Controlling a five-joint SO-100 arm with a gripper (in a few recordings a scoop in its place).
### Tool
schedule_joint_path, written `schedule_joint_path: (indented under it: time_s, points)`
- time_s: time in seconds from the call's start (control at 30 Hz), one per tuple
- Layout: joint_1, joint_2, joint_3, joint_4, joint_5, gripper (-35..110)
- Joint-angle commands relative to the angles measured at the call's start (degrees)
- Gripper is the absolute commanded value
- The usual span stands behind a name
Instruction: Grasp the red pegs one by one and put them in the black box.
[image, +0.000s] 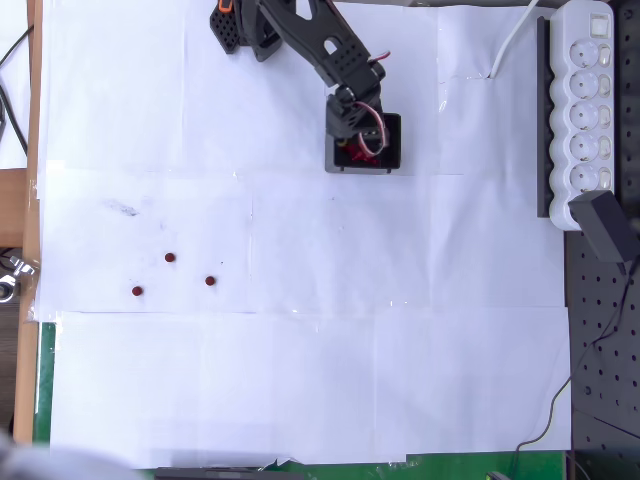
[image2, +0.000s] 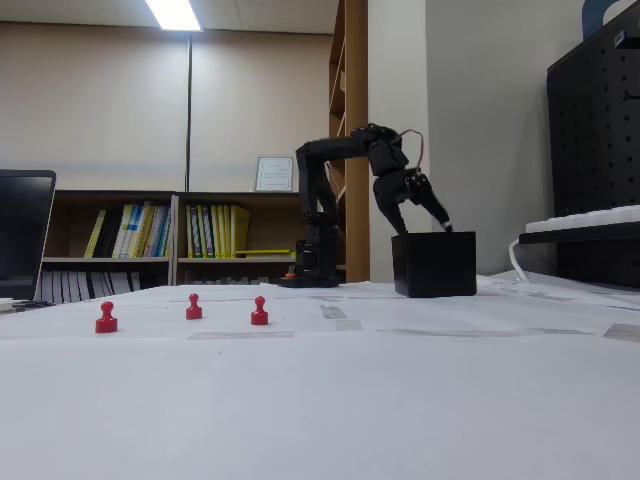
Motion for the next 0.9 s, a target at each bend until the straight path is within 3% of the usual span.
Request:
schedule_joint_path:
  time_s: [0.0, 0.3, 0.43, 0.87]
  points:
    - [5.36, -6.94, 5.62, -0.26, 1.76, 32]
    - [24.96, 2.29, 0.44, -18.11, 16.26, 28]
    - [31.82, 10.81, -2.11, -28.56, 22.15, 14]
    - [42.28, 35.07, -7.47, -67.24, 32.43, 10]
